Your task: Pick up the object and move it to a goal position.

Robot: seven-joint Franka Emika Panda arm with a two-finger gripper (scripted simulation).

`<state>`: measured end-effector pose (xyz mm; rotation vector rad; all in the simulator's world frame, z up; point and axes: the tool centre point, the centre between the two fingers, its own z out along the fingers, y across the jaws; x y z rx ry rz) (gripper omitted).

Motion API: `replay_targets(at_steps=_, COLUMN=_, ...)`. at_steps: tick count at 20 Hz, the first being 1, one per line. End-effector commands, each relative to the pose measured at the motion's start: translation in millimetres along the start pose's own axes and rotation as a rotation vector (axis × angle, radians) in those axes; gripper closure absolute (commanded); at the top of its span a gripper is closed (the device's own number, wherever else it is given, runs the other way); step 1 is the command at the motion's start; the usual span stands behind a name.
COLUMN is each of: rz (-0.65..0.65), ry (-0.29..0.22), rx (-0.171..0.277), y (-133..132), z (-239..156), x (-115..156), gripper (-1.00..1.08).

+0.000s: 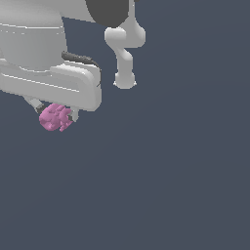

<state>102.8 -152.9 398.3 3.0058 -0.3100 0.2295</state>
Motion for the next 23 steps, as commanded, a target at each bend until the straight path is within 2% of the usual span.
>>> replay_targets(at_steps=1, rz=0.053, ry=0.007, rx=-0.013, y=7, z=-27, x=3, gripper=1.08)
replay_targets(at_steps=10, rz=0.164, ry=0.027, rx=-0.04, y=22, z=-87, x=11, gripper=1.08)
replay_targets(at_steps=23, rz=0.201, ry=0.033, rx=-0.049, y=27, z=-107, x=14, gripper=1.08)
